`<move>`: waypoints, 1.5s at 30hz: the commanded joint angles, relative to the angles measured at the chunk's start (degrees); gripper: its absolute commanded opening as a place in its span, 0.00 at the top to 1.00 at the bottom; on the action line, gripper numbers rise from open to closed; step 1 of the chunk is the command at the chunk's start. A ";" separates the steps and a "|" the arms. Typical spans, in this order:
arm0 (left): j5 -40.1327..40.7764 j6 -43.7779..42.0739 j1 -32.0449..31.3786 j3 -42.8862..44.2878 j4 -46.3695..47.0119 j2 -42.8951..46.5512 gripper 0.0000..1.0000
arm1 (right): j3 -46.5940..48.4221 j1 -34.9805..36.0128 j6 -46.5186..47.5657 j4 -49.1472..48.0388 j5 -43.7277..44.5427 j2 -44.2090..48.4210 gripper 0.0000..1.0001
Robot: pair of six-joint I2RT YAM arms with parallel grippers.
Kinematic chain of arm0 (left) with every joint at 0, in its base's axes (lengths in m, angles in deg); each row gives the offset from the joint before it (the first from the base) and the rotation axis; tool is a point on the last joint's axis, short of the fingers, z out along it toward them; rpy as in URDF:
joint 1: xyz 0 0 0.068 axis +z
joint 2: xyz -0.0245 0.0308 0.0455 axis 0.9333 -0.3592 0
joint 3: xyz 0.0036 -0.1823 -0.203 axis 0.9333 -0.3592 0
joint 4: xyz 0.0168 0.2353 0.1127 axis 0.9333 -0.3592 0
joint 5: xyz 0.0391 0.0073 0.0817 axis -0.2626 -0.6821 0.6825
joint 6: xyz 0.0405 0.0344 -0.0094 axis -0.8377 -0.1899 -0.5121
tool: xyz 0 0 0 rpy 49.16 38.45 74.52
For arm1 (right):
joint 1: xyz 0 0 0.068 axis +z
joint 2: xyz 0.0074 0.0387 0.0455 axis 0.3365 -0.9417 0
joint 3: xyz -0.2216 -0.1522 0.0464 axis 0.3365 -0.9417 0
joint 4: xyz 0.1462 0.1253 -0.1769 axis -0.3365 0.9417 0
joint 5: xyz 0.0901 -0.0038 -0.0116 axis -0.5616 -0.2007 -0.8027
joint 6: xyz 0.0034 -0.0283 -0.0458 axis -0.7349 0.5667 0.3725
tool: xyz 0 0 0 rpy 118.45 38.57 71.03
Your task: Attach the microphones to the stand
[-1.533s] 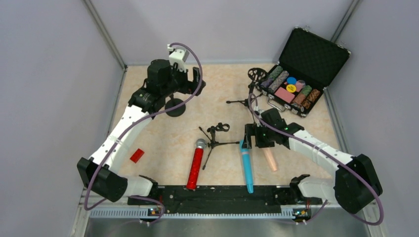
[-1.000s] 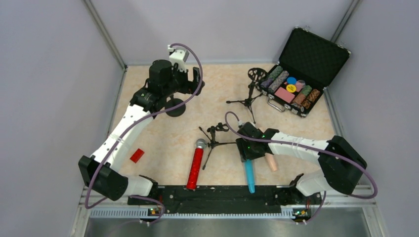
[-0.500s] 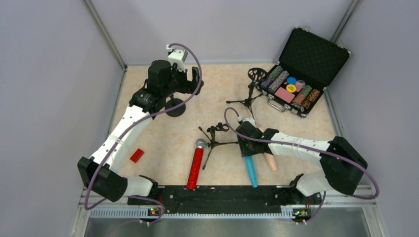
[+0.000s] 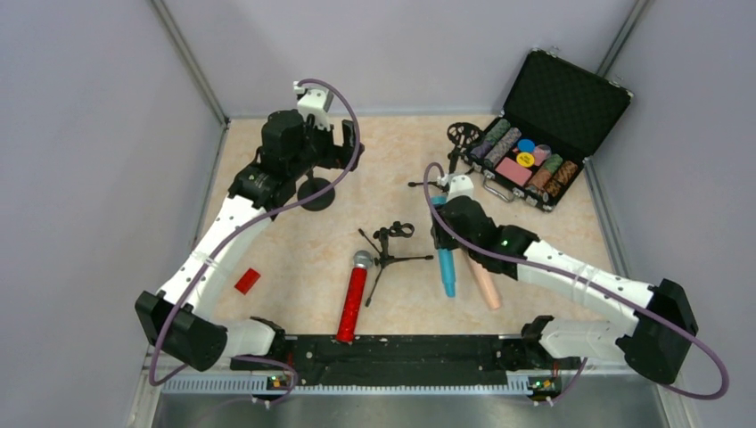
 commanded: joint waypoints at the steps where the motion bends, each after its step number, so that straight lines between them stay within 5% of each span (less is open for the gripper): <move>1: 1.87 -0.50 -0.07 -1.15 3.56 2.05 0.01 | 4.00 -0.69 8.68 -7.72 6.37 3.40 1.00; 8: 1.28 -0.60 -0.07 -1.41 3.73 1.88 0.01 | 6.32 -2.57 15.54 -18.25 6.14 5.90 1.00; 14: -3.71 -1.21 -0.07 -1.78 4.55 0.80 0.01 | 8.65 -7.21 15.13 -23.47 -6.91 7.57 1.00; 23: -24.21 -0.62 -0.14 -1.76 7.67 -0.68 0.01 | 8.63 -13.26 12.19 -35.22 -20.64 9.26 1.00; 33: -50.46 10.13 -1.84 -2.57 19.19 -4.63 0.04 | 9.60 -13.54 6.43 -49.12 -23.98 6.85 1.00; 45: -48.54 8.19 -6.41 -2.08 17.12 -6.33 0.13 | 11.32 -13.53 -4.00 -54.52 -28.50 1.94 1.00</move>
